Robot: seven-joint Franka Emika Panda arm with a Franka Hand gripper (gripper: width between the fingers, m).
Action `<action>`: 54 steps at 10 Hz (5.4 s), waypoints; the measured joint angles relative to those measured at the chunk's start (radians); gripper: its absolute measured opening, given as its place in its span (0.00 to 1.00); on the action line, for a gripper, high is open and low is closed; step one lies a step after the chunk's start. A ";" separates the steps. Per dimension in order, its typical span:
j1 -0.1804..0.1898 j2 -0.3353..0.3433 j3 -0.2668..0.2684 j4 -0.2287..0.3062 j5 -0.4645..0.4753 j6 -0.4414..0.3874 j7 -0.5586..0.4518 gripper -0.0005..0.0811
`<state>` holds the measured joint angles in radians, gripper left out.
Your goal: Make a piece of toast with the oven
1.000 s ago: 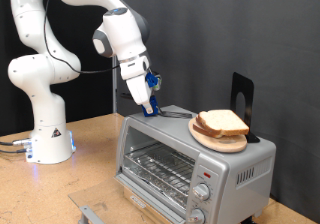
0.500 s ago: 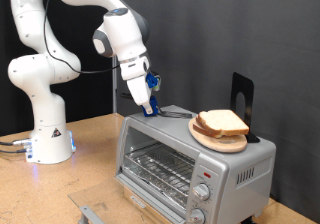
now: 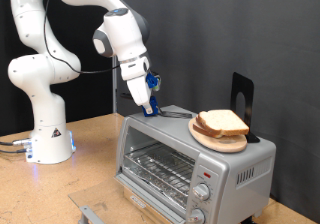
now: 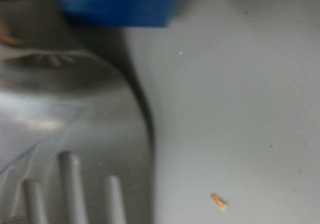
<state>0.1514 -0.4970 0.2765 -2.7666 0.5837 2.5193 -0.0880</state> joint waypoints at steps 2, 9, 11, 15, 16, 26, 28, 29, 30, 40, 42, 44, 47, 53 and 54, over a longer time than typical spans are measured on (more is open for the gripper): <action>0.000 0.000 0.001 0.000 0.000 0.000 0.001 0.67; 0.000 -0.023 -0.018 0.030 0.016 -0.061 0.032 0.60; -0.002 -0.063 -0.048 0.064 0.017 -0.139 0.034 0.60; -0.017 -0.099 -0.066 0.082 0.018 -0.200 0.024 0.60; -0.018 -0.100 -0.077 0.078 0.029 -0.180 0.010 0.60; -0.218 0.034 -0.244 0.166 -0.055 -0.127 -0.054 0.60; -0.217 0.088 -0.270 0.214 -0.053 -0.152 -0.110 0.60; -0.217 0.103 -0.281 0.235 -0.046 -0.179 -0.151 0.60; -0.216 0.111 -0.288 0.250 -0.043 -0.210 -0.187 0.60; -0.212 0.213 -0.253 0.340 -0.005 -0.162 -0.195 0.60; -0.212 0.255 -0.239 0.366 -0.005 -0.135 -0.183 0.60; -0.212 0.290 -0.225 0.384 -0.005 -0.110 -0.170 0.60; -0.212 0.326 -0.203 0.400 -0.005 -0.085 -0.153 0.60; -0.212 0.355 -0.168 0.410 0.002 -0.066 -0.136 0.60; -0.212 0.355 -0.166 0.410 0.004 -0.066 -0.136 0.60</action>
<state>-0.0607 -0.1417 0.1102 -2.3563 0.5874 2.4528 -0.2242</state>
